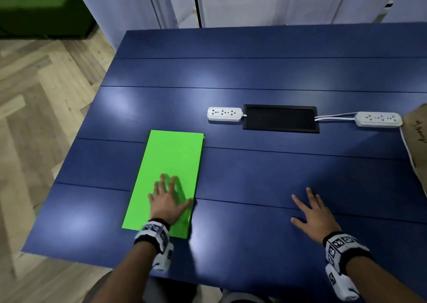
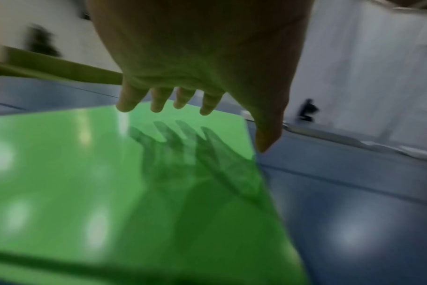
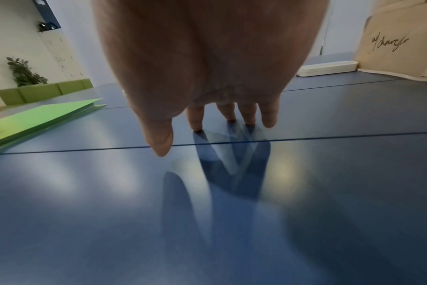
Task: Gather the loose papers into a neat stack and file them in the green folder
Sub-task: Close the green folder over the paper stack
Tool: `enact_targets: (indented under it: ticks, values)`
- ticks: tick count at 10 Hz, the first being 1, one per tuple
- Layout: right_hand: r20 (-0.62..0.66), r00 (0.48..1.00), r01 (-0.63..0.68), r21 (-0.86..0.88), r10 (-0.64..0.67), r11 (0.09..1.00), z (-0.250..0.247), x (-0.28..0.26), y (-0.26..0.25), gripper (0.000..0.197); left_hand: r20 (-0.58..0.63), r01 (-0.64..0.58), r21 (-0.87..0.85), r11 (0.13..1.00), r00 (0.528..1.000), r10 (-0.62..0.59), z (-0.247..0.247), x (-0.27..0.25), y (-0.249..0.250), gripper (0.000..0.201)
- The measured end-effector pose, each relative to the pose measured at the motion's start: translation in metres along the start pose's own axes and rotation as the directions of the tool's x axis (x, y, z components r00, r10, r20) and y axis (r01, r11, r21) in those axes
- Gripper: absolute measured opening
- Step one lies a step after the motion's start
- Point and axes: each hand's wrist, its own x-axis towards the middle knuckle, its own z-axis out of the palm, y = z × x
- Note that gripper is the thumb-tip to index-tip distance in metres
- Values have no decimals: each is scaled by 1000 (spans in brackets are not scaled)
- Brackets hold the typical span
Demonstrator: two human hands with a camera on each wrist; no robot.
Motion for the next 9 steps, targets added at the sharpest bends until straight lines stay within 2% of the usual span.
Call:
enact_targets:
  ticks: [1, 2, 3, 6, 8, 9]
  values:
    - [20, 1000, -1, 25, 0, 1000, -3, -1, 1, 78, 72, -101, 86, 991, 993, 94, 20, -20, 30, 91]
    - [23, 1000, 10, 66, -12, 998, -3, -1, 3, 77, 87, -69, 87, 994, 994, 62, 21, -15, 37, 71]
    - [38, 999, 1, 92, -5, 996, -4, -1, 3, 76, 81, -64, 89, 994, 995, 56, 18, 8, 29, 65]
    - [54, 999, -3, 97, -3, 995, -5, -10, 5, 72, 28, 0, 103, 995, 1000, -3, -10, 78, -14, 64]
    - [68, 998, -8, 116, 0, 993, -12, -14, 2, 70, 10, 37, 66, 997, 999, -38, -17, 74, -16, 62]
    - [65, 998, -9, 195, -4, 981, -21, -17, 1, 68, -52, 45, 1, 999, 998, -45, -13, 40, 1, 72]
